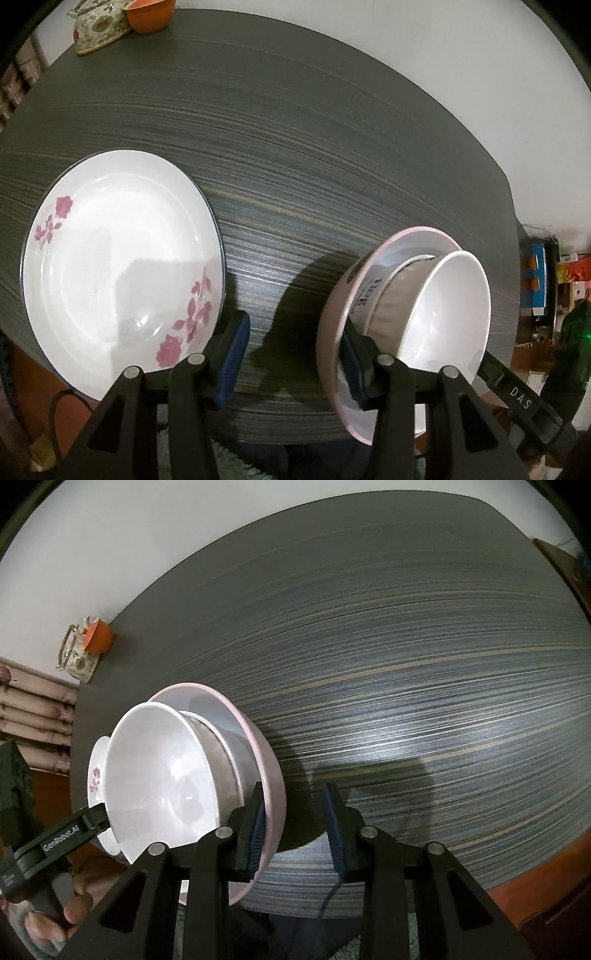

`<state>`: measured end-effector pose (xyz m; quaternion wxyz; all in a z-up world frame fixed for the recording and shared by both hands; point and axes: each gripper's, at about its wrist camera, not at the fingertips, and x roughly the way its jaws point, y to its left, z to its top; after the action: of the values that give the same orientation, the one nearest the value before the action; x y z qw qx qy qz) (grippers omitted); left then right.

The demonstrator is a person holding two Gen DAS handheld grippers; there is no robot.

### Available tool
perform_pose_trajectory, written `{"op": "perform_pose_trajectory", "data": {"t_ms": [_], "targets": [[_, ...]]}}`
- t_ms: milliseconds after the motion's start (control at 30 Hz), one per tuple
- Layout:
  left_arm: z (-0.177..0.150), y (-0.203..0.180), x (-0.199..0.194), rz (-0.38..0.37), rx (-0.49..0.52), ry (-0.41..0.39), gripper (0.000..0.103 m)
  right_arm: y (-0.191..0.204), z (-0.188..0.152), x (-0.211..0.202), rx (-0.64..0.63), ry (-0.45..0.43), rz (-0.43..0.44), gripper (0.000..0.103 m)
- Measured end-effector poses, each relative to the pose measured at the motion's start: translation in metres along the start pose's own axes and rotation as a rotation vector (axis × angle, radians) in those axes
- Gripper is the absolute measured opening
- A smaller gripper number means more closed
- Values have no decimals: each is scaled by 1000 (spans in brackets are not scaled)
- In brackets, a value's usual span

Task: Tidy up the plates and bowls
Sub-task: 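Lift the nested bowl stack with both tools and carry it toward the plate stack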

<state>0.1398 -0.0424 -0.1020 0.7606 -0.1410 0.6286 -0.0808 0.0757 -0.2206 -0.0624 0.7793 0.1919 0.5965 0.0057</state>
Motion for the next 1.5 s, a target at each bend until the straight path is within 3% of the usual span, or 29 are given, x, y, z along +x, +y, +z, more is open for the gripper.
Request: {"op": "perform_pose_trajectory", "data": {"t_ms": [267, 567, 1500], "targets": [[-1, -6, 2, -56, 9, 5, 20, 3, 3, 2, -4, -12, -2, 24], [-2, -9, -2, -65, 18, 1, 7, 0, 1, 3, 12, -15, 43, 12], [-4, -17, -8, -41, 43, -29, 6, 8, -5, -2, 12, -55, 30, 12]]}}
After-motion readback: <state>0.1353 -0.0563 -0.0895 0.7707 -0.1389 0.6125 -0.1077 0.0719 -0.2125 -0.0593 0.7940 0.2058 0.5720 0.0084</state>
